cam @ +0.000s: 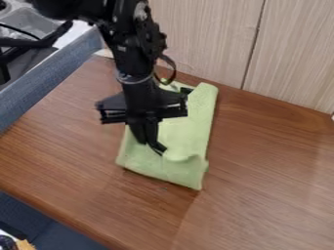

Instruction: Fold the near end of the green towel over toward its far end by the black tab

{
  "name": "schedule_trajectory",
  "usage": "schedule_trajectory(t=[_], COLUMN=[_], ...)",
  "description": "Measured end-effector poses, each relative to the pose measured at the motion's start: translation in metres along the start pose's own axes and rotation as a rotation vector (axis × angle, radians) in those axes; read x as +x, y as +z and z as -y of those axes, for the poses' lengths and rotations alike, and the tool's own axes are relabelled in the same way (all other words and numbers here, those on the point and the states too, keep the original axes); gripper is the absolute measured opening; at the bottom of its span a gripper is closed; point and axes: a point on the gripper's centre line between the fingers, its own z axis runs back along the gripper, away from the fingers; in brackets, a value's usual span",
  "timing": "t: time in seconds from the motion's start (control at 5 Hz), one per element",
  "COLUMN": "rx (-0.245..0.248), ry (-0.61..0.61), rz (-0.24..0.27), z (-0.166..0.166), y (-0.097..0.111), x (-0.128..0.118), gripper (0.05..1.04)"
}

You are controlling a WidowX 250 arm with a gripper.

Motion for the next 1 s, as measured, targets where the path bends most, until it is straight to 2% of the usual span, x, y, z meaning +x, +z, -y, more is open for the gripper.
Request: schedule_trajectory(t=[0.4, 0.8, 1.0], rx=[0.06, 0.093, 0.106], ry=[0.036, 0.045, 0.044], rz=[0.007, -0.02, -0.024], z=[0.011, 0.012, 0.012], y=[-0.037, -0.063, -0.062], x=[0.037, 0.043, 0.045], gripper=[0.055, 0.073, 0.219])
